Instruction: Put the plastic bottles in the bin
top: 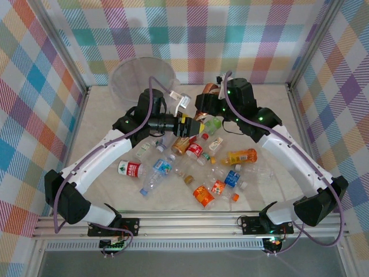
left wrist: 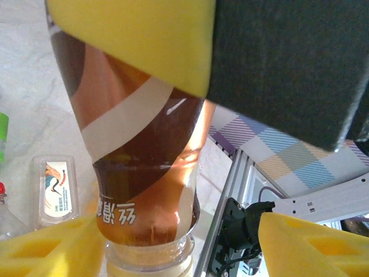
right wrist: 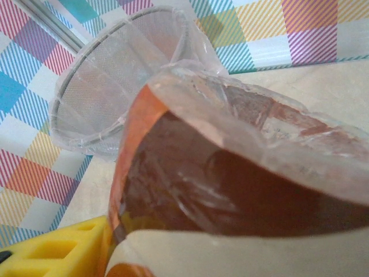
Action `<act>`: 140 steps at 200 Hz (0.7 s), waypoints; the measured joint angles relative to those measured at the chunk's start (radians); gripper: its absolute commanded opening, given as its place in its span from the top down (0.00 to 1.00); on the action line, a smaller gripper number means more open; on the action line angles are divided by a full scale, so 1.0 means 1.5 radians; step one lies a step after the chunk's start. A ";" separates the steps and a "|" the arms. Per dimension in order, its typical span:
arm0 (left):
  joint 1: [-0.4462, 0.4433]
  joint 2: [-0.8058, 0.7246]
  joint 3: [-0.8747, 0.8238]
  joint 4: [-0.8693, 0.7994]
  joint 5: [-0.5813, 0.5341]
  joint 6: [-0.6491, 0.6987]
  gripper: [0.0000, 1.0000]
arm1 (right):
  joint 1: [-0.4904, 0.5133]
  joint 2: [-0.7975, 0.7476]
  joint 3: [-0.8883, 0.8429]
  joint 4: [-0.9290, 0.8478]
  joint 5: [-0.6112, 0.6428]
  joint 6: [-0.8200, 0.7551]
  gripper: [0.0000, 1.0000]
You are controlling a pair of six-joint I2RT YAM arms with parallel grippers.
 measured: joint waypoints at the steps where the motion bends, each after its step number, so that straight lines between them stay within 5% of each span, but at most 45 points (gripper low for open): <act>1: 0.000 0.000 0.000 0.000 0.000 0.000 0.35 | 0.000 0.000 0.000 0.000 0.000 0.000 0.38; 102: 0.001 0.007 0.000 -0.013 -0.009 -0.004 0.57 | 0.000 0.000 -0.006 0.007 -0.017 0.012 0.38; 123: 0.001 0.007 0.000 -0.014 -0.013 -0.003 0.56 | 0.000 0.000 -0.006 0.009 -0.017 0.013 0.38; 140: 0.001 0.007 0.000 -0.015 -0.014 0.001 0.44 | 0.000 0.000 -0.007 0.010 -0.020 0.017 0.38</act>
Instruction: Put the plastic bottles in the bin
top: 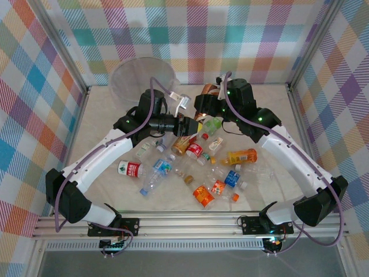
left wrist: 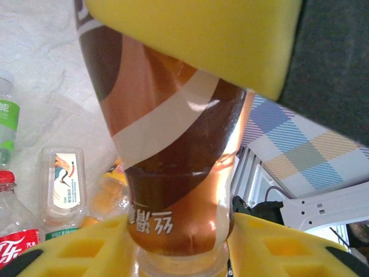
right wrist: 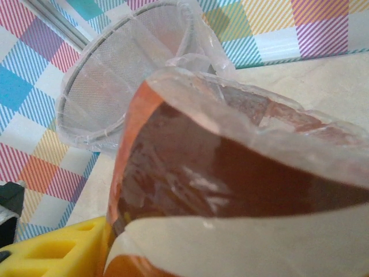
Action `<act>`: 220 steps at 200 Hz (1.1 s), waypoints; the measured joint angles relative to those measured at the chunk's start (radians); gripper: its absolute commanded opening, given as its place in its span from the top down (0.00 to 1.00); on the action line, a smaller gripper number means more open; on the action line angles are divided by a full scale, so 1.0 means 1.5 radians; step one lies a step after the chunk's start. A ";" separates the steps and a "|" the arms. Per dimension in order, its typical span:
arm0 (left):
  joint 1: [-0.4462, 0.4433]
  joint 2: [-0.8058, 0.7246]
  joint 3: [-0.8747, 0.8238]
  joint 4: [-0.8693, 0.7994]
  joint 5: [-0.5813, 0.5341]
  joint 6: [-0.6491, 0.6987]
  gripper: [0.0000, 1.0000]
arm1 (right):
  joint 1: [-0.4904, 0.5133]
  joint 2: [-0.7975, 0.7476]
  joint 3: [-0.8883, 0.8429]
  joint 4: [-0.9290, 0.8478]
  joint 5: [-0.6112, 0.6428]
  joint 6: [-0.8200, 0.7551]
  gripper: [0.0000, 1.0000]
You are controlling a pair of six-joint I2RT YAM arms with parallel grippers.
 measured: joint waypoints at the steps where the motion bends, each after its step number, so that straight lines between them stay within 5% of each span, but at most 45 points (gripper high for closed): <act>1: 0.000 0.000 0.000 0.000 0.000 0.000 0.43 | 0.000 0.000 0.000 0.001 -0.001 0.000 0.38; 16: -0.001 -0.001 0.000 0.000 0.002 0.008 0.33 | 0.001 0.000 0.000 0.002 -0.011 0.005 0.38; 38: -0.001 -0.004 0.001 0.003 0.001 0.012 0.32 | 0.001 0.000 0.001 0.004 -0.028 0.015 0.39; 90: -0.005 -0.004 0.001 0.003 0.001 0.015 0.52 | 0.005 0.000 -0.001 0.014 -0.050 0.034 0.39; 152: -0.007 -0.004 0.001 0.002 -0.001 0.013 0.61 | 0.007 0.000 -0.001 0.019 -0.051 0.042 0.35; 220: -0.007 -0.008 0.001 -0.006 -0.019 0.016 0.64 | 0.004 -0.002 -0.016 0.029 -0.038 0.051 0.04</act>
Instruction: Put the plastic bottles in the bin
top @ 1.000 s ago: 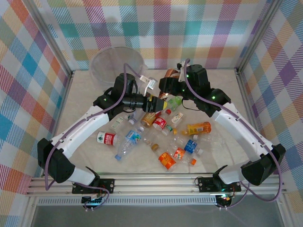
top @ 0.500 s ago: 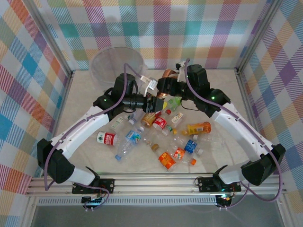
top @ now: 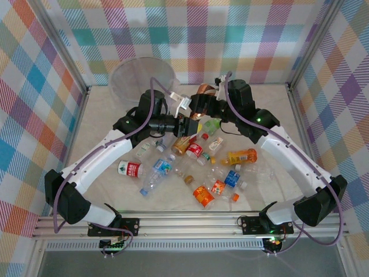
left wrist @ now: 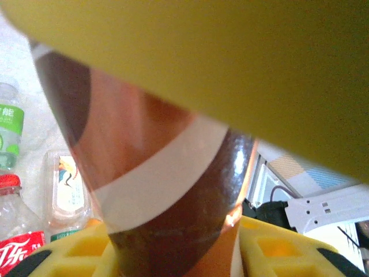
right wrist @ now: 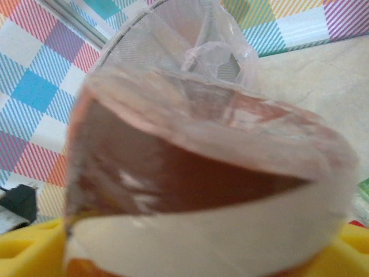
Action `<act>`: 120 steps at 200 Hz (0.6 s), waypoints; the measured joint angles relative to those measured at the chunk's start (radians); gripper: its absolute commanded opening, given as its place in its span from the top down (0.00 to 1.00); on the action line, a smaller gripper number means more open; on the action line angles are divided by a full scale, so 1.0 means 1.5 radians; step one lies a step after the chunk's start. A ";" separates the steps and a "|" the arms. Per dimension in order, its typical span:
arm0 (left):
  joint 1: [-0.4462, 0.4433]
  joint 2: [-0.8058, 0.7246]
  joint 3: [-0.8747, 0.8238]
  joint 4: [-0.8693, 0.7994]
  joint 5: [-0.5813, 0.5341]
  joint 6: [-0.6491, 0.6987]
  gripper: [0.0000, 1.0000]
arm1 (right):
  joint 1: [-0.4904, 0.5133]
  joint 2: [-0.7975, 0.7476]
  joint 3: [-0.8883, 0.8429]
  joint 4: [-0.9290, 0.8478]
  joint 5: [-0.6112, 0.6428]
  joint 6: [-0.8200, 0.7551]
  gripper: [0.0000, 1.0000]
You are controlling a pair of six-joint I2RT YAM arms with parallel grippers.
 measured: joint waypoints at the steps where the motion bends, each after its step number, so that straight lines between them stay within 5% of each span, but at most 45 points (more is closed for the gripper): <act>1: 0.000 0.000 0.000 0.000 0.000 0.000 0.64 | 0.000 0.000 0.000 0.000 0.000 0.000 0.03; 120: -0.001 -0.006 0.008 -0.033 -0.033 0.033 0.64 | -0.035 -0.139 -0.046 -0.015 0.015 -0.030 0.00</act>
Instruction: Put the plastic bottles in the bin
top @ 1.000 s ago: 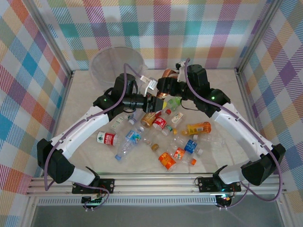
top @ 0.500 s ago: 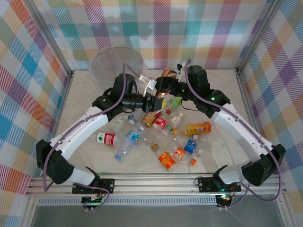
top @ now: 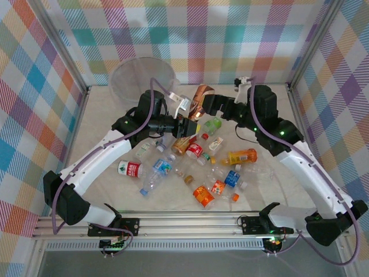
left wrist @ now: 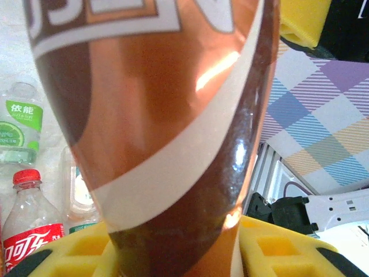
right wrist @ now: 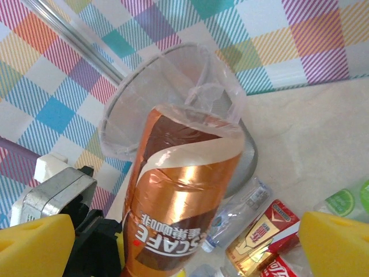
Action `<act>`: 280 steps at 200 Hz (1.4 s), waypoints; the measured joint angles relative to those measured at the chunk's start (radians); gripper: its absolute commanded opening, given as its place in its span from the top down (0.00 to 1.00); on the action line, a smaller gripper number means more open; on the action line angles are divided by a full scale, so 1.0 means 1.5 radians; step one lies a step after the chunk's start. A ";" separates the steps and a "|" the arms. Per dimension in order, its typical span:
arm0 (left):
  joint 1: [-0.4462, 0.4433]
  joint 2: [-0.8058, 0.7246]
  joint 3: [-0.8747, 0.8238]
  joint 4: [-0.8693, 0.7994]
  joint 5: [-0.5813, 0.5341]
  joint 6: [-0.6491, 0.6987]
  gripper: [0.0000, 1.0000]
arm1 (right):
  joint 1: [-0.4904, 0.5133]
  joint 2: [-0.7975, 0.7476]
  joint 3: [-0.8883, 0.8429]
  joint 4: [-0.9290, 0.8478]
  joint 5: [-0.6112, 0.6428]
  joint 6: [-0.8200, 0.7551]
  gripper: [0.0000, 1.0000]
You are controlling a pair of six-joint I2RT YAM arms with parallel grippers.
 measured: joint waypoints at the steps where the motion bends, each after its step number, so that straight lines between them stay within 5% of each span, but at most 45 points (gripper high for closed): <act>1: 0.000 0.000 0.001 -0.001 -0.001 0.000 0.64 | 0.000 -0.001 -0.001 0.000 -0.001 -0.001 0.00; 60: 0.000 0.018 0.125 -0.113 -0.095 0.024 0.63 | -0.007 -0.082 -0.051 -0.037 -0.023 -0.080 0.00; 163: 0.076 0.203 0.486 -0.398 -0.413 0.116 0.62 | -0.007 -0.190 -0.161 -0.066 -0.041 -0.155 0.00; 280: 0.220 0.413 0.674 -0.500 -0.425 0.128 0.62 | -0.007 -0.220 -0.216 -0.065 -0.060 -0.156 0.00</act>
